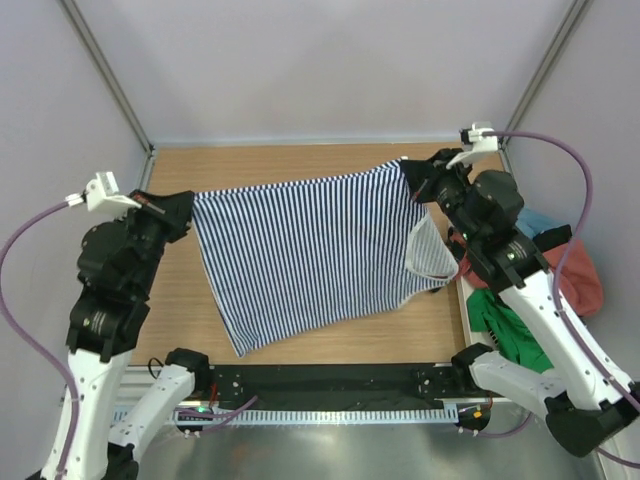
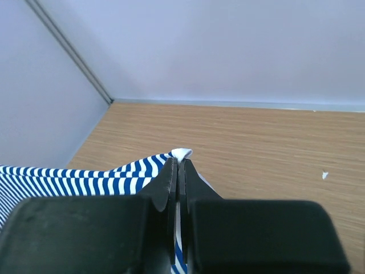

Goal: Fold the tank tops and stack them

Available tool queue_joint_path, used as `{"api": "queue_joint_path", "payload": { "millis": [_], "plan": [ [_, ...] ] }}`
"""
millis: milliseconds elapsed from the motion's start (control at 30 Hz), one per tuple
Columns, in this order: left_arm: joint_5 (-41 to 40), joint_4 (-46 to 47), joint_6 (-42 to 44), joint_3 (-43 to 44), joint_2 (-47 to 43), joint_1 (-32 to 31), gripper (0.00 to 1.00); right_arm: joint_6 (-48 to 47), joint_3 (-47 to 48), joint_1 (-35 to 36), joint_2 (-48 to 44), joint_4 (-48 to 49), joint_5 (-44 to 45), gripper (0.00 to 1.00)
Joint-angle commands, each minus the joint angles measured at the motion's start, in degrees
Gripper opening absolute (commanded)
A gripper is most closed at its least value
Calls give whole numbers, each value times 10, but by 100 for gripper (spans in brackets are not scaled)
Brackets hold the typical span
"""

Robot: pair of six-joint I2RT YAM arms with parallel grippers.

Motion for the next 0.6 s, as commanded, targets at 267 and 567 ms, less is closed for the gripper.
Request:
{"api": "queue_joint_path", "payload": {
  "millis": [267,567],
  "plan": [
    [-82,-1,10,86,184,7,0,-19,236,-12,223,-92,100,1],
    [-14,-41,44,172,131,6,0,-2,236,-10,154,-77,13,1]
  ]
}}
